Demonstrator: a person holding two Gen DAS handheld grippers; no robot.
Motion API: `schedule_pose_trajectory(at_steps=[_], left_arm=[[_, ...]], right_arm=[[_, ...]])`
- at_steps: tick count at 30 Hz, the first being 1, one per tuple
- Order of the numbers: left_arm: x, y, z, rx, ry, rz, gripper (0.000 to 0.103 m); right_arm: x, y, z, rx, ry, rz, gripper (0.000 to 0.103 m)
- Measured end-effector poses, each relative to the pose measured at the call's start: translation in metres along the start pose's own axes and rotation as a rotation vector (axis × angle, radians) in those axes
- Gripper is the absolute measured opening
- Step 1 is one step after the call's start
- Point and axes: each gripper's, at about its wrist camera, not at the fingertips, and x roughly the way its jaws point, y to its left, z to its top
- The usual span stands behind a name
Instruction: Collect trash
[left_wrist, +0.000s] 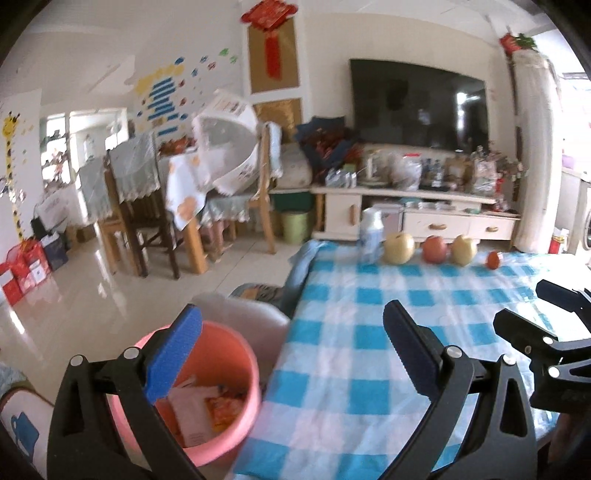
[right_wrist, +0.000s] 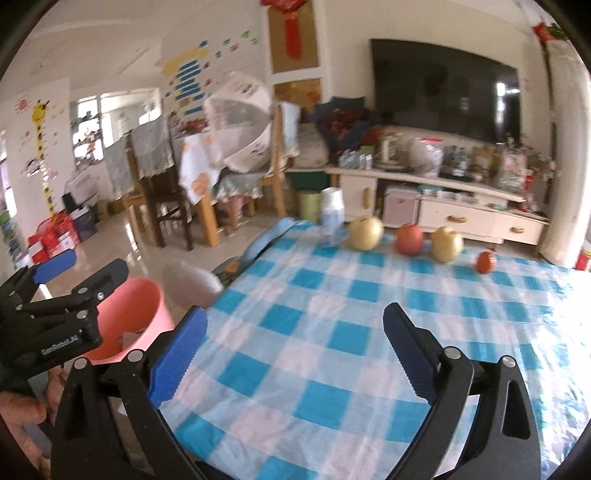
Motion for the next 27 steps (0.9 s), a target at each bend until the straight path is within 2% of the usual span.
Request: schedule_pose_trajectory(at_steps=[12, 27], left_arm=[[-0.056, -0.065, 0.022, 0.07, -0.11, -0.093, 0.099], [-0.107, -0.114, 0.03, 0.115, -0.178, -0.157, 0.099]], right_arm=[[-0.085, -0.056, 0.003, 0.082, -0.125, -0.122, 0.096], [-0.155, -0.081, -0.009, 0.088, -0.208, -0.214, 0.097]])
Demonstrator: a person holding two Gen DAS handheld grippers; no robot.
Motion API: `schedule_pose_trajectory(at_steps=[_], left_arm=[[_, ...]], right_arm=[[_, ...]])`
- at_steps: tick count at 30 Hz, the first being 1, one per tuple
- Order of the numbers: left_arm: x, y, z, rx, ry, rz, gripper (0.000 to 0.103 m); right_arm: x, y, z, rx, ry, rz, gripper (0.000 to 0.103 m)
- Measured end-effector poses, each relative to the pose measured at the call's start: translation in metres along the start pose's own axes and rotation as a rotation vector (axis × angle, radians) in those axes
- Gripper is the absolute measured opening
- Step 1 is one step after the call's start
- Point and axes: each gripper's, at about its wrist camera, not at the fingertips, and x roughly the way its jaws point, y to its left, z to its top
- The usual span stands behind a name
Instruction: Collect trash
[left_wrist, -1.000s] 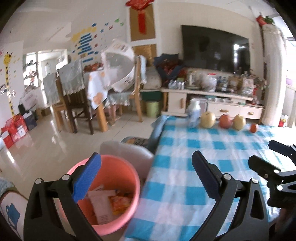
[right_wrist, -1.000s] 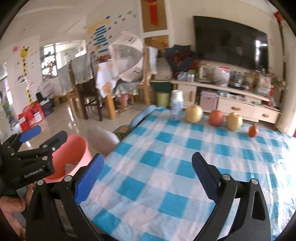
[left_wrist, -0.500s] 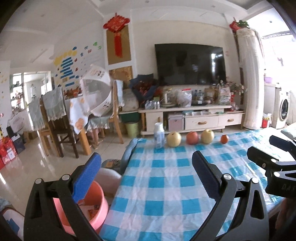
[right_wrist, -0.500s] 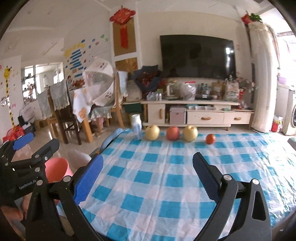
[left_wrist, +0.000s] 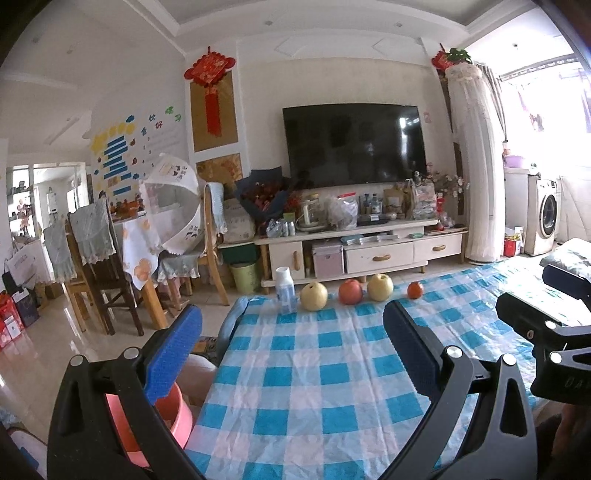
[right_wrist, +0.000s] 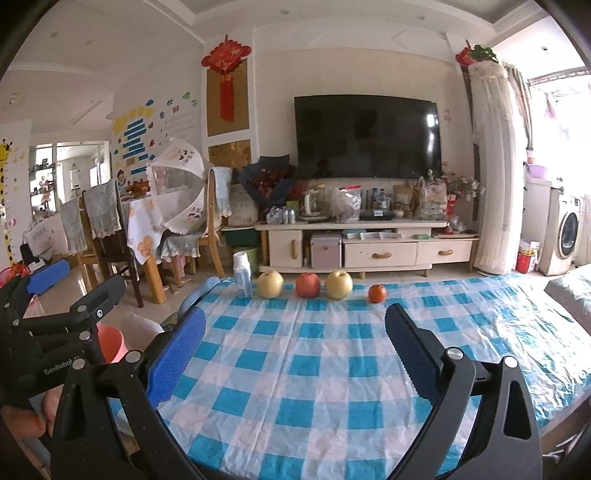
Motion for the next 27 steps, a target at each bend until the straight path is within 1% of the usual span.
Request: schedule_pose_trajectory(at_steps=[12, 21, 27], left_arm=[[-0.024, -0.018, 0.009, 0.007, -0.032, -0.032, 0.099], [-0.035, -0.02, 0.012, -0.043, -0.027, -0.102, 0.099], [-0.038, -0.02, 0.012, -0.074, -0.04, -0.107, 0.099]], right_arm=[[-0.032, -0.017, 0.004, 0.005, -0.049, -0.055, 0.097], [-0.051, -0.024, 0.006, 0.002, -0.082, -0.08, 0.097], [-0.056, -0.025, 0.004, 0.001, -0.089, -0.089, 0.097]])
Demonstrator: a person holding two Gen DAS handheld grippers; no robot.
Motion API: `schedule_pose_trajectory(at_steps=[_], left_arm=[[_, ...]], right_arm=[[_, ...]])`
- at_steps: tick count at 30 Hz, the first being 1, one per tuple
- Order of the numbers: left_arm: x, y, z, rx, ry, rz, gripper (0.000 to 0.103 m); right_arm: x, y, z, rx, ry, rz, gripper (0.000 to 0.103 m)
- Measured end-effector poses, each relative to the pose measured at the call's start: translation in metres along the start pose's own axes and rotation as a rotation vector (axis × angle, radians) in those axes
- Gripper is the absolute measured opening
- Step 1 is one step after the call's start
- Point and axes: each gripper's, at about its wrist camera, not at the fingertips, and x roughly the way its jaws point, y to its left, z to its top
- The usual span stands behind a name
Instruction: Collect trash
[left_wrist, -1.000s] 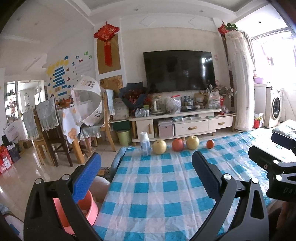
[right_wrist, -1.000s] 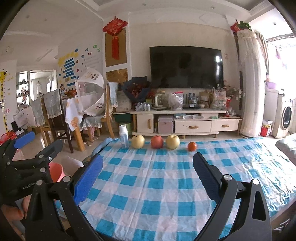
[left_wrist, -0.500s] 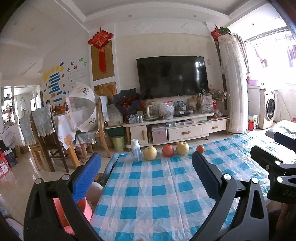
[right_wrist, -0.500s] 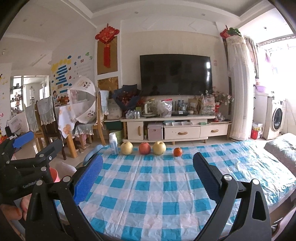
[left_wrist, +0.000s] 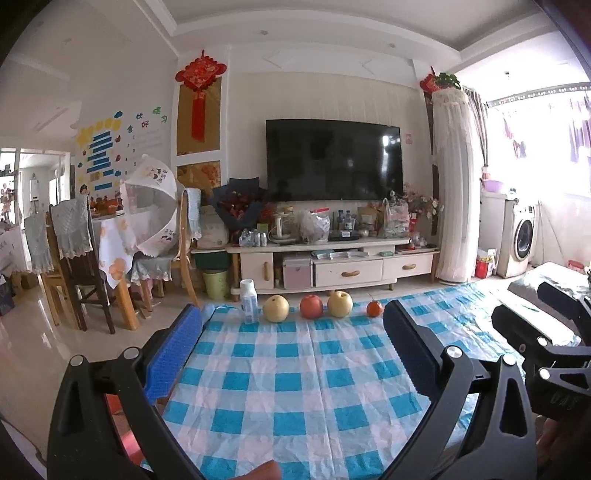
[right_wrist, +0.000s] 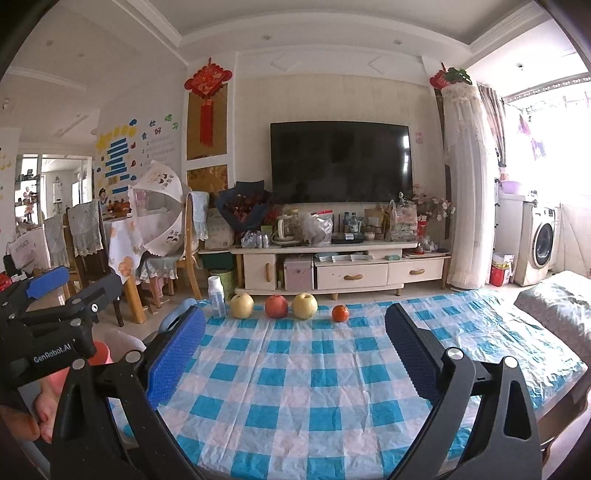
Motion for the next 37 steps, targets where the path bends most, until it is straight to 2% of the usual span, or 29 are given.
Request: schedule_pose_trajectory(at_steps=[6, 13, 20, 24, 30, 36, 37], left_arm=[[0.005, 0.0, -0.001, -0.016, 0.015, -0.009, 0.099], [0.02, -0.002, -0.009, 0.003, 0.043, 0.019, 0.099], [0.047, -0.007, -0.025, 0.025, 0.106, 0.007, 0.099], [0.07, -0.011, -0.039, 0.037, 0.146, -0.014, 0.099], [0.131, -0.011, -0.075, 0.005, 0.301, 0.005, 0.099], [0.214, -0.007, -0.128, -0.082, 0.496, 0.082, 0.099], [0.231, -0.006, -0.137, -0.099, 0.535, 0.097, 0.099]], right_arm=[[0.003, -0.001, -0.003, -0.007, 0.006, 0.002, 0.097], [0.015, -0.006, -0.013, -0.013, 0.032, 0.007, 0.097], [0.048, -0.006, -0.028, -0.009, 0.089, 0.017, 0.097], [0.077, -0.011, -0.042, 0.007, 0.154, 0.033, 0.097], [0.145, -0.032, -0.069, 0.055, 0.292, 0.013, 0.097], [0.239, -0.047, -0.106, 0.055, 0.483, -0.022, 0.097], [0.239, -0.047, -0.106, 0.055, 0.483, -0.022, 0.097]])
